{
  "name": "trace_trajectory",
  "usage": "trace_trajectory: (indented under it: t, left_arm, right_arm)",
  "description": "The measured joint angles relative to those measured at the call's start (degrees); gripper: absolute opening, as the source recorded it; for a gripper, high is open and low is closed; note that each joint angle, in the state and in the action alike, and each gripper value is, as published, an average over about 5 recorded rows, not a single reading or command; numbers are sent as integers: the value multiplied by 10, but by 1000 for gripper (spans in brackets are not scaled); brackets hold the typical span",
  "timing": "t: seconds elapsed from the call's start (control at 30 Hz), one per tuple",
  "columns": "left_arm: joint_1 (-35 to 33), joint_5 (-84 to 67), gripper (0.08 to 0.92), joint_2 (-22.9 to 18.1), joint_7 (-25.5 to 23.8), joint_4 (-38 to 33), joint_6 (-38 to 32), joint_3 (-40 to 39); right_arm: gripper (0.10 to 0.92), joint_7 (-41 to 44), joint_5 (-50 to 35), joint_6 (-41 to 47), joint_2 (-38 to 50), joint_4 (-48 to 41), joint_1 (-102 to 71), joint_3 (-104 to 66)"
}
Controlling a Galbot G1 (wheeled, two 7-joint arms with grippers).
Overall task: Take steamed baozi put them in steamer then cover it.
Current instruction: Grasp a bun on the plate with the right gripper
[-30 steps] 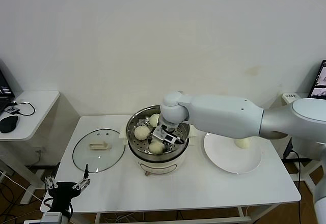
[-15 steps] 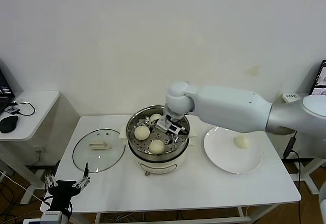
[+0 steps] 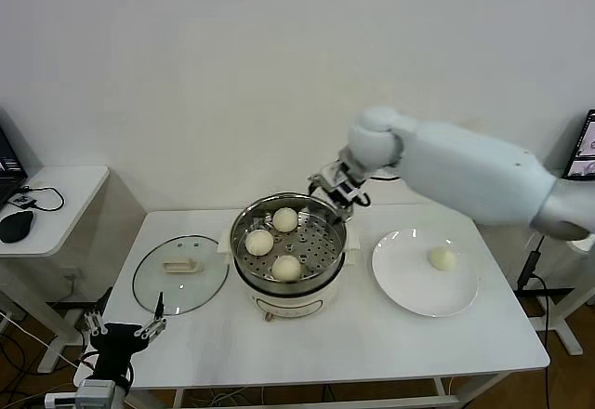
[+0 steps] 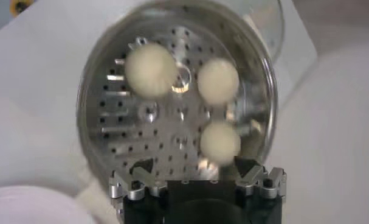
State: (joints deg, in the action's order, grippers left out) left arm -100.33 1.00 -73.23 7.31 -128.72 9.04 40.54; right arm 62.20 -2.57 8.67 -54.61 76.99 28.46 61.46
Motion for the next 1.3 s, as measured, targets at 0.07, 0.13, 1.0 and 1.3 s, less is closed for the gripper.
trace_trajectory:
  t: [0.07, 0.13, 1.0, 1.3]
  left_arm:
    - [3, 0, 823, 3, 0, 1, 0, -3]
    - [4, 0, 823, 5, 0, 2, 0, -6]
    - [-10, 5, 823, 3, -2, 8, 2, -1]
    - [-12, 6, 823, 1, -2, 14, 2, 2]
  right_arm:
    - [823, 3, 0, 9, 23, 3, -5, -7]
    - [823, 7, 1, 17, 47, 6, -12, -14]
    - [823, 30, 177, -39, 127, -145, -272, -264]
    - [823, 18, 246, -56, 81, -235, -326, -339]
